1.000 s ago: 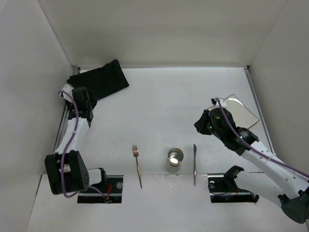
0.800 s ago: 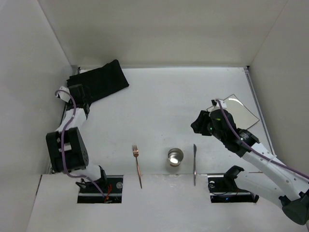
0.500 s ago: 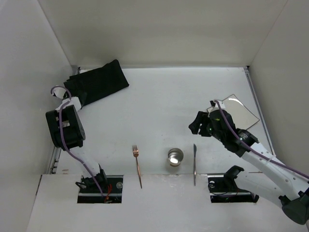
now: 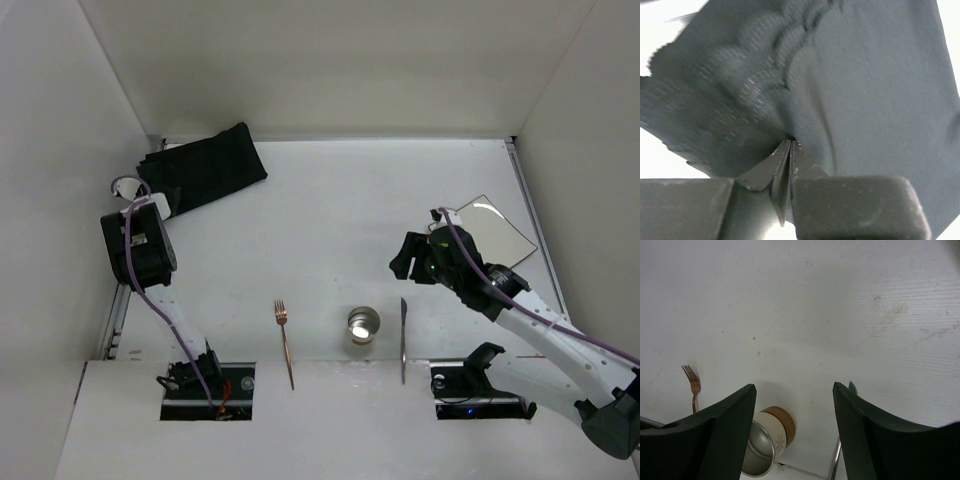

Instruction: Set the dinner table for one person

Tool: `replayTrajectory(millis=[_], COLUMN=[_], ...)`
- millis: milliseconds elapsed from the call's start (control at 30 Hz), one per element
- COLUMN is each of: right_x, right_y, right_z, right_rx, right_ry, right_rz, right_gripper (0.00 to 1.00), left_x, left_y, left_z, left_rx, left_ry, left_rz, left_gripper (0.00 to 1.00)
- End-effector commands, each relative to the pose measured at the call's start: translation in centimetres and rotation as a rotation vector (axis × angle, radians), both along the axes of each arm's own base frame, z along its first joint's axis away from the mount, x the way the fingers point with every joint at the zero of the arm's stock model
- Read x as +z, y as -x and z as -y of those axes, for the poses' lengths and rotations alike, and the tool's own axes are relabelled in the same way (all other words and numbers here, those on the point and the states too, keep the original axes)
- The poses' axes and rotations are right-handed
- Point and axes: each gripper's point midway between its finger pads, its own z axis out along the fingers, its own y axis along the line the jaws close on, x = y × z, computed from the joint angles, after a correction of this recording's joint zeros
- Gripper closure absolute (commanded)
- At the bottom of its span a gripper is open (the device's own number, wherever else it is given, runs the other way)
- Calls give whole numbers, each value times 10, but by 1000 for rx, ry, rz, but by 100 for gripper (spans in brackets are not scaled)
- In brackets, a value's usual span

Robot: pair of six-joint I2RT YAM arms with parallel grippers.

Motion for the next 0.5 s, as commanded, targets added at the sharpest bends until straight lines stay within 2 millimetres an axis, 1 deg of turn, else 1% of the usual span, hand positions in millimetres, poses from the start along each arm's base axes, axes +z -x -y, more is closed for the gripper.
replayTrajectory(millis=[0,33,133,233,267,300,333,400,433,467], right_x=[22,22,26,27,28,28,27,26,26,26], right_y=[-10,-11,-16,-20,-21,-21,-20,-20,-20,-19], right_z=[0,0,-1,-3,-4,-5,-7,-6,-6,-6], right_rx=[-17,-20,-22,-23,-22,-17,-12,-12,-12,-12], right_ry=[-30,-31,-38,-45,-48,-50,-51,-51,-52,-52], right_rz=[45,46,58,70,73,74,75,75,76,78], right_gripper=[31,31,31,31,31,31,31,30,29,28], left_x=[-15,-15,-15,-12,-12,-10,-9,-4,0,7], left_y=[2,5,23,40,45,52,57,64,68,70], left_z=[73,89,159,221,237,257,273,296,305,309], left_rx=[-133,-157,-251,-351,-377,-408,-436,-480,-497,-512], left_ry=[101,104,145,175,186,197,204,215,213,208], left_rz=[-11,-4,25,36,35,36,35,42,47,56], left_gripper=[99,100,100,99,99,99,97,92,86,78])
